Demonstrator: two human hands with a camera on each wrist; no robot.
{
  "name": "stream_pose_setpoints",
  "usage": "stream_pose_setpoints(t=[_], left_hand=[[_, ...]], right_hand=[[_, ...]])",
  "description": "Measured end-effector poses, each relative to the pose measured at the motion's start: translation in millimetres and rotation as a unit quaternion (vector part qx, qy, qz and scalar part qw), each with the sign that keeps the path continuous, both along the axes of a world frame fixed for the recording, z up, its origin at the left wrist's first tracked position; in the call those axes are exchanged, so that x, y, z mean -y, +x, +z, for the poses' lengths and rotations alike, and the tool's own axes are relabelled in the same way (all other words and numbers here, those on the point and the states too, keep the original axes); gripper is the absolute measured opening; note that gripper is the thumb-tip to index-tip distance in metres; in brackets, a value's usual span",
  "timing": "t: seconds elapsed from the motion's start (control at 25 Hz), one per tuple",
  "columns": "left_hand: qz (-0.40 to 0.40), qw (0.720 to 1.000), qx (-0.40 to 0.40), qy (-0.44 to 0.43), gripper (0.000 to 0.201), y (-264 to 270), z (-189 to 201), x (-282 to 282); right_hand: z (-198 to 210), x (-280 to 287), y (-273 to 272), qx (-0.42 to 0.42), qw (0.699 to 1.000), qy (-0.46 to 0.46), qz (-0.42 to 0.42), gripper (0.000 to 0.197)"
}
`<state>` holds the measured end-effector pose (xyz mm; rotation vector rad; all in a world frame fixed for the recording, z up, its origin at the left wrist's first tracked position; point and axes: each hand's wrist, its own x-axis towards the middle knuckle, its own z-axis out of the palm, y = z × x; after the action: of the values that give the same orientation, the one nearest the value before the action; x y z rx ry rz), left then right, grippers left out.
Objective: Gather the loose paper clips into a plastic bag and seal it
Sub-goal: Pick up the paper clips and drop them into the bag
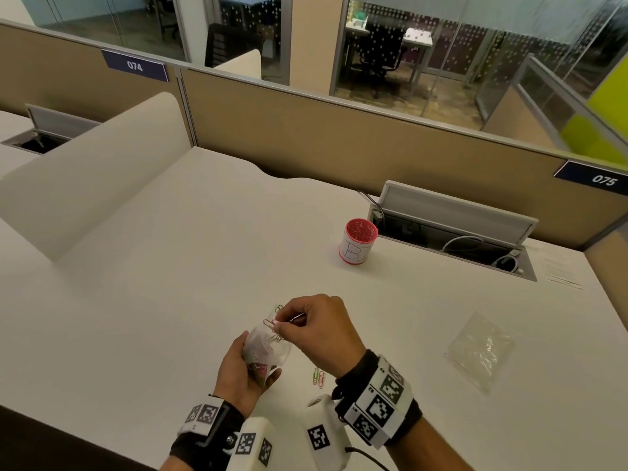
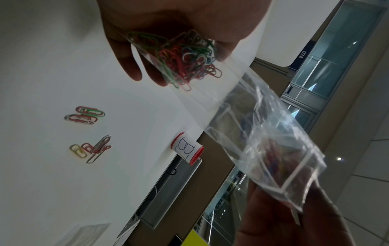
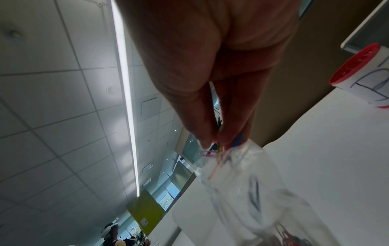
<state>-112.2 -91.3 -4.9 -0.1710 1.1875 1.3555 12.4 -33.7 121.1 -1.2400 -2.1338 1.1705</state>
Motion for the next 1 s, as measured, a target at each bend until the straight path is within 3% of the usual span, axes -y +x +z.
stream_pose_setpoints(t=[0.12, 0.4, 0.6, 0.72, 0.84, 0.92, 1.0], left_hand=[[0.001, 1.0, 0.01, -0.001, 0.041, 0, -3, 0], [-0.004, 0.999, 0.039, 0.01, 0.036, 2, -1, -1], [-0.014, 0.999, 0.044, 0.004, 0.034, 1, -2, -5], [-0.009, 0.999, 0.049, 0.015, 0.032, -5, -2, -5], [0.0, 0.999, 0.051, 0.014, 0.032, -16, -11, -4], [-0.001, 0.999, 0.053, 0.004, 0.03, -16, -14, -5], [-0.002, 0.998, 0.056, 0.005, 0.03, -13, -15, -5]], right_hand=[[5, 4, 0, 0.017, 1.0, 0.013, 0.013, 0.011], [22, -1, 17, -0.048, 0.998, -0.016, 0.024, 0.016], [2, -15, 39, -0.063, 0.998, -0.023, -0.013, 0.012], [-44, -33, 72, 0.071, 0.994, -0.045, -0.062, 0.008], [-93, -35, 101, 0.303, 0.95, -0.067, -0.033, 0.044], [-114, -29, 110, 0.368, 0.925, -0.09, -0.031, 0.065], [-126, -25, 108, 0.388, 0.916, -0.093, -0.045, 0.073]])
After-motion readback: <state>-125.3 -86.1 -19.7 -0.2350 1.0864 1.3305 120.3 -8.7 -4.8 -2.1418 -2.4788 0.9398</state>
